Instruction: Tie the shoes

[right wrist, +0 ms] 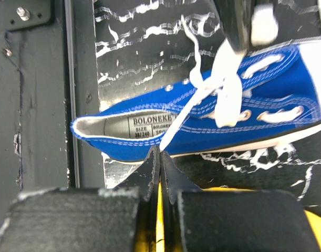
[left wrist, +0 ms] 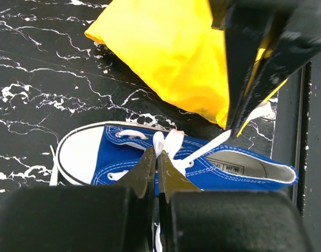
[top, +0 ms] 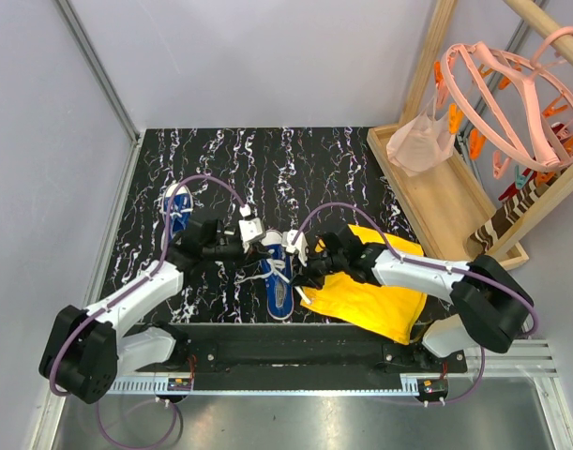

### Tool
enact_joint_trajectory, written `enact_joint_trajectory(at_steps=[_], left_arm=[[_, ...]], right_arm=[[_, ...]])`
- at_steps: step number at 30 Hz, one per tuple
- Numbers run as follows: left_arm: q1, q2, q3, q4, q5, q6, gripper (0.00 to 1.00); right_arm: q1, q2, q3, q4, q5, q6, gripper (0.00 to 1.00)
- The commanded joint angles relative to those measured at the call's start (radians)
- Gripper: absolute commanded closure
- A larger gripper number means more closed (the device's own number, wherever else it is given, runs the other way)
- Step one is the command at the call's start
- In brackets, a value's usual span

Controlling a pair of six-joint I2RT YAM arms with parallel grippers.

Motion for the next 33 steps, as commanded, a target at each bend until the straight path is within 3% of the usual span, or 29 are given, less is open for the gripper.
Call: enact_joint_trajectory(at_steps=[1, 9, 14, 18, 20, 25, 33], left_arm=[[0.007, -0.052, -0.003, -0.039, 0.029, 0.052, 1.00], [0.007, -0.098, -0.009, -0.219, 0.017, 0.212, 1.00], [0.007, -0.083, 0.004, -0.268, 0.021, 0.261, 0.95], [0.009, -0.031, 0.072, -0.400, 0.024, 0.408, 0.82], [0.041, -0.041, 0.099, -0.460, 0.050, 0.442, 0.71], [0.096, -0.049, 0.174, -0.436, 0.113, 0.387, 0.58], [0.110, 0.116, 0.296, -0.367, 0.216, 0.257, 0.53]], right_arm=[[0.009, 0.041, 0.042, -0.012, -0.012, 0.015, 1.00], [0.006, 0.043, 0.037, -0.004, 0.053, 0.055, 1.00], [0.006, 0.058, 0.056, 0.023, 0.059, 0.095, 1.00], [0.006, 0.070, 0.077, 0.026, 0.060, 0.095, 1.00], [0.006, 0.073, 0.085, 0.028, 0.056, 0.092, 1.00], [0.006, 0.081, 0.091, 0.025, 0.042, 0.080, 1.00], [0.008, 0.096, 0.097, 0.043, 0.027, 0.097, 1.00]])
